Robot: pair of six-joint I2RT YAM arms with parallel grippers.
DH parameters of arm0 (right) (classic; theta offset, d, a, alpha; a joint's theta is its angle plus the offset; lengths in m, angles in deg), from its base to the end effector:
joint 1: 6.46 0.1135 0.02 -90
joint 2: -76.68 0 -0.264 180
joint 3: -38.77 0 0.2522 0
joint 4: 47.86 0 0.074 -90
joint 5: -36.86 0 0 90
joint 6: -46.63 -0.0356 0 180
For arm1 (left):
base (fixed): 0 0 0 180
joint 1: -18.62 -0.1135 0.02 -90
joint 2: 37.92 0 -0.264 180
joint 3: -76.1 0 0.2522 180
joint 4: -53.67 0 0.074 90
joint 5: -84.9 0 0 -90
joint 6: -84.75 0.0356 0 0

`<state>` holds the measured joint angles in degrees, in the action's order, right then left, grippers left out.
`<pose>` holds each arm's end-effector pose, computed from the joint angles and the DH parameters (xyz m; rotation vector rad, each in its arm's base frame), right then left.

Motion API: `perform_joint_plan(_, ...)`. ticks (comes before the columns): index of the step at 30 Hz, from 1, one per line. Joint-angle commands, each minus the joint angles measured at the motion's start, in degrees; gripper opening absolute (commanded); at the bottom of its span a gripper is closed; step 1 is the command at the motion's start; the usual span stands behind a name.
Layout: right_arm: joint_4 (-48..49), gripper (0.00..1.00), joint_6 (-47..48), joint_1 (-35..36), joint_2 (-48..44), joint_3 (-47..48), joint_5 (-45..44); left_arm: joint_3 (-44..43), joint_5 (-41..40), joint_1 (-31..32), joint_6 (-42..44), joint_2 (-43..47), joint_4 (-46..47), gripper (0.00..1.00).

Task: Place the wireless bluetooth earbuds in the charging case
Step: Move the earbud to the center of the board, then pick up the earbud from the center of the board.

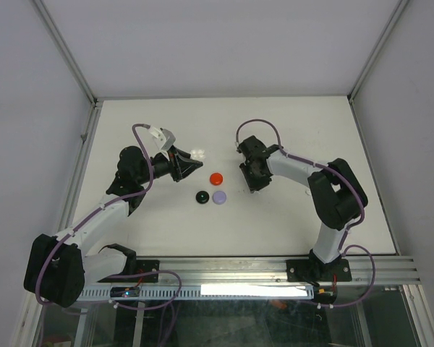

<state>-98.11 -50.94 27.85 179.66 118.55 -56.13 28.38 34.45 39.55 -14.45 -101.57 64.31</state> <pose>0.2838 0.1914 0.1664 -0.6490 2.7775 0.0787 0.2220 -0.1092 0.2715 0.7057 1.5842 -0.9626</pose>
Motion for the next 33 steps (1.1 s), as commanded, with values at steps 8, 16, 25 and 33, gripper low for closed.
perform_joint_plan(8,-2.5,0.32,3.9,1.1,1.7,1.4,-2.4,-1.8,0.5,-0.3,0.6,0.9,1.7,0.0)
perform_joint_plan(16,-3.9,0.32,7.5,1.1,3.2,2.9,-1.5,-1.9,0.7,-0.3,0.6,0.5,1.6,0.0)
perform_joint_plan(25,-4.7,0.26,9.1,1.0,5.2,3.6,-2.0,-1.9,1.2,-0.3,0.7,0.3,1.5,0.0)
perform_joint_plan(33,-5.8,0.15,8.8,1.7,4.9,3.5,-2.8,-2.0,2.4,-0.3,0.8,0.3,1.7,0.0)
